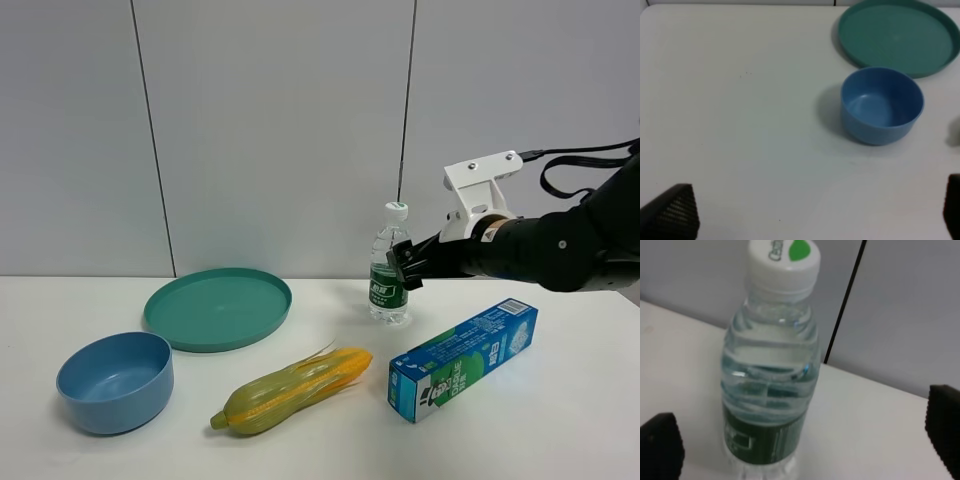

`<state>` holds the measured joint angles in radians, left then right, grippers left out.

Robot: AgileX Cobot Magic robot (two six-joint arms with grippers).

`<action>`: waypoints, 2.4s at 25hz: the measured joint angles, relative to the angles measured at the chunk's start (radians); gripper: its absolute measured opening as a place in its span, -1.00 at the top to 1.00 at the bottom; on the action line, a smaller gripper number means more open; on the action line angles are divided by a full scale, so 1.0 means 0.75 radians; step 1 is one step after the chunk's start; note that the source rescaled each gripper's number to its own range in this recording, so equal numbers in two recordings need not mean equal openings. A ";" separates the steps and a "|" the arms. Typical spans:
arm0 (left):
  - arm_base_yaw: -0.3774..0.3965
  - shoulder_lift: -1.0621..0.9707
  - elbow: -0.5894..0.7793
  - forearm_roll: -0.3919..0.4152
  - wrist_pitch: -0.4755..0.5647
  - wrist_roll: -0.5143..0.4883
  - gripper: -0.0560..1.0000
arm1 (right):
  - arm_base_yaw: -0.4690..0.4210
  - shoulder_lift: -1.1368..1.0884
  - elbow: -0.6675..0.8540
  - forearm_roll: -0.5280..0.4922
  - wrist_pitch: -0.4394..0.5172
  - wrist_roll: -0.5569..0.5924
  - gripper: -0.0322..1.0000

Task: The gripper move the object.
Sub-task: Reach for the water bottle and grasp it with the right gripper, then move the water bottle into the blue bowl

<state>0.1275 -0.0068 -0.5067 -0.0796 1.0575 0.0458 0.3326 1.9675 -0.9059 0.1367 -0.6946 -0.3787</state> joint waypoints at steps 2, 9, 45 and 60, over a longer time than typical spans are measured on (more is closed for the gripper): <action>0.000 0.000 0.000 0.000 0.000 0.000 -1.00 | 0.000 0.060 -0.063 0.009 -0.019 -0.003 -1.00; 0.000 0.000 0.000 0.000 0.001 0.000 -1.00 | 0.000 0.217 -0.272 0.004 -0.022 0.002 -1.00; 0.000 0.000 0.000 0.000 0.001 0.000 -1.00 | 0.004 0.415 -0.444 -0.101 -0.031 0.300 0.91; 0.000 0.000 0.000 0.000 0.001 0.000 -1.00 | 0.297 -0.059 -0.534 -0.471 0.208 0.570 0.91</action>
<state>0.1275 -0.0068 -0.5067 -0.0796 1.0582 0.0458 0.5553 1.9234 -1.3063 -0.2165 -0.5383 0.0486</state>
